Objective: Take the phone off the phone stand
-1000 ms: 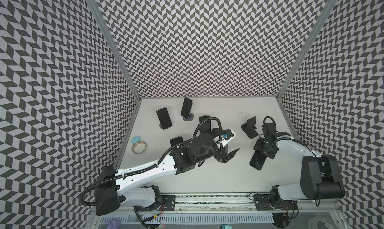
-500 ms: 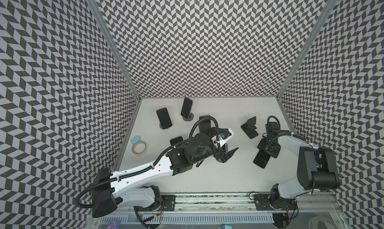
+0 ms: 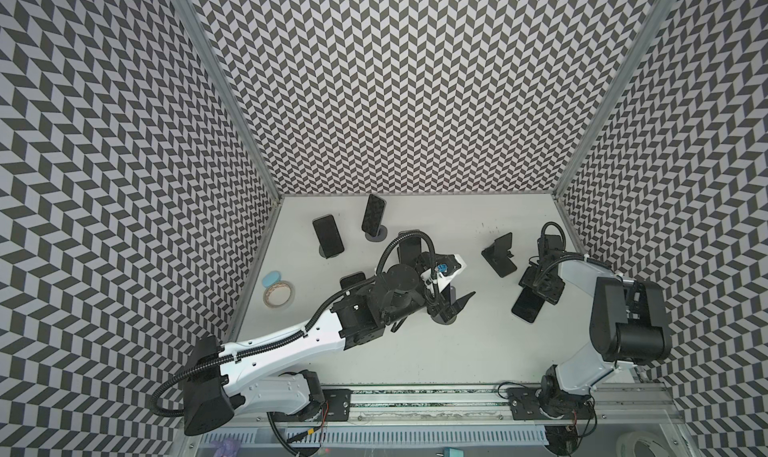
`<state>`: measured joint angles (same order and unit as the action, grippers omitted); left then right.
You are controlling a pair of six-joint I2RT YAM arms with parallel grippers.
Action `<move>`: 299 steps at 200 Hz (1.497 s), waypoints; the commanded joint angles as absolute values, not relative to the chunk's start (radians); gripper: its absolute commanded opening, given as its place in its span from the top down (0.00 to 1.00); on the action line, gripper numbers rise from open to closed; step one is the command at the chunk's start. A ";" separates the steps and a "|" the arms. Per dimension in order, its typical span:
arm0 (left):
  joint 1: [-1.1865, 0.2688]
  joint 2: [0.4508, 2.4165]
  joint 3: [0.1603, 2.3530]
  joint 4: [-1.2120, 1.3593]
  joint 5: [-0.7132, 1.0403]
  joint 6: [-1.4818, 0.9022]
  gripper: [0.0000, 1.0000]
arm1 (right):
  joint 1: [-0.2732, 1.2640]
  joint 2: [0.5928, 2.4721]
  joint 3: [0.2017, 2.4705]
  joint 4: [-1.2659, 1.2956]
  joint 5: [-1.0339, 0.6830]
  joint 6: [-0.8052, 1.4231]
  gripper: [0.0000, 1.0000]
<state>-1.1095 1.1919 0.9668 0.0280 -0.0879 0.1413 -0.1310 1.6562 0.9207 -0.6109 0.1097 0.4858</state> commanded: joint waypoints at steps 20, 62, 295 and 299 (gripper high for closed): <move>-1.096 1.156 0.956 0.025 -0.105 0.146 0.00 | -0.143 1.711 0.917 -0.538 0.167 0.473 1.00; -1.094 1.137 0.942 0.015 -0.112 0.137 0.00 | -0.144 1.723 0.889 -0.528 0.167 0.480 0.92; -0.987 1.028 0.925 -0.046 -0.009 0.234 0.00 | -0.146 1.719 0.813 -0.474 0.105 0.511 0.57; -0.982 1.025 0.923 -0.046 -0.004 0.233 0.00 | -0.146 1.718 0.812 -0.472 0.104 0.511 0.57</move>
